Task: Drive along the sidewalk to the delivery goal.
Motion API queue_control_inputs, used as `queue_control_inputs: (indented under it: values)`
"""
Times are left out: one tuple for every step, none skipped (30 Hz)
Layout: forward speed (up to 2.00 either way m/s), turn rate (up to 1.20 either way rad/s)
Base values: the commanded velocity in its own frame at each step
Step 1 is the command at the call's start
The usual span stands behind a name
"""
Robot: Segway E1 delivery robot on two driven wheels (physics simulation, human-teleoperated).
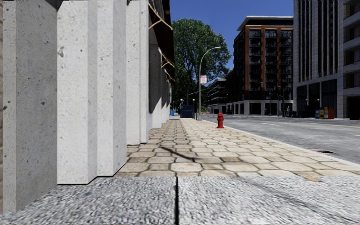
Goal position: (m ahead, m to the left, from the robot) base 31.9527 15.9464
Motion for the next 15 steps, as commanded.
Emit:
queue_control_inputs:
  values:
    - [2.0,0.0]
    - [2.0,0.0]
    - [2.0,0.0]
    - [2.0,0.0]
    - [2.0,0.0]
    - [2.0,0.0]
    - [2.0,0.0]
    - [2.0,0.0]
    - [2.0,0.0]
    - [2.0,0.0]
    - [2.0,0.0]
    - [2.0,0.0]
    - [2.0,0.0]
    - [2.0,0.0]
    - [2.0,0.0]
